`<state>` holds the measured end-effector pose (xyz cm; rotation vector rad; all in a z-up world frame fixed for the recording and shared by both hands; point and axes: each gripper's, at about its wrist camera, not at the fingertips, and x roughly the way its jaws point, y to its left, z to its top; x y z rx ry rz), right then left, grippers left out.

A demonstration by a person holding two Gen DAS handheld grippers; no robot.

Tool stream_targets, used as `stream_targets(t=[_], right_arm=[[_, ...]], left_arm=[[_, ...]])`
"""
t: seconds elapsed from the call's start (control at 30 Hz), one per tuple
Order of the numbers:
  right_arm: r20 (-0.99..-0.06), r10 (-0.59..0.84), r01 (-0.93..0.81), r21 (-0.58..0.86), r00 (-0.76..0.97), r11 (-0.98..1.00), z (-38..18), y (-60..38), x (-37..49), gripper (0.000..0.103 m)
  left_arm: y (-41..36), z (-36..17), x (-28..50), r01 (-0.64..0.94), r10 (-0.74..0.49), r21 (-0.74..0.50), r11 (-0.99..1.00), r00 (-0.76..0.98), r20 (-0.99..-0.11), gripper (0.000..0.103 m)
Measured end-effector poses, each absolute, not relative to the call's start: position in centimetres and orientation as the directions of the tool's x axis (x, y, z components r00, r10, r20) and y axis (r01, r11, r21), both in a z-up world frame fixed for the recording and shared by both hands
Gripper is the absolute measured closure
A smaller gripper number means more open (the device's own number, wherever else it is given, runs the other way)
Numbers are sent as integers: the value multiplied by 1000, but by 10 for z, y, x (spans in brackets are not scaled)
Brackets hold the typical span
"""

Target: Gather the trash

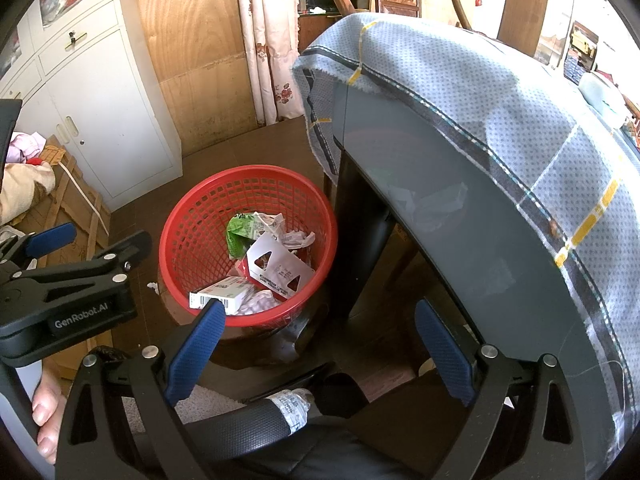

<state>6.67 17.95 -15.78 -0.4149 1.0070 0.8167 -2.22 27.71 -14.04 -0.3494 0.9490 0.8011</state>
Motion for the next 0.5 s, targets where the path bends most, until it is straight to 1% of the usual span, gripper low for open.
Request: stream_targets(t=[0.5], right_arm=[[-868,408,-765,53,283,642,-159,179,67,9]], left_arm=[[275,-142,-22,-739,451,70,670,330,-829,7]])
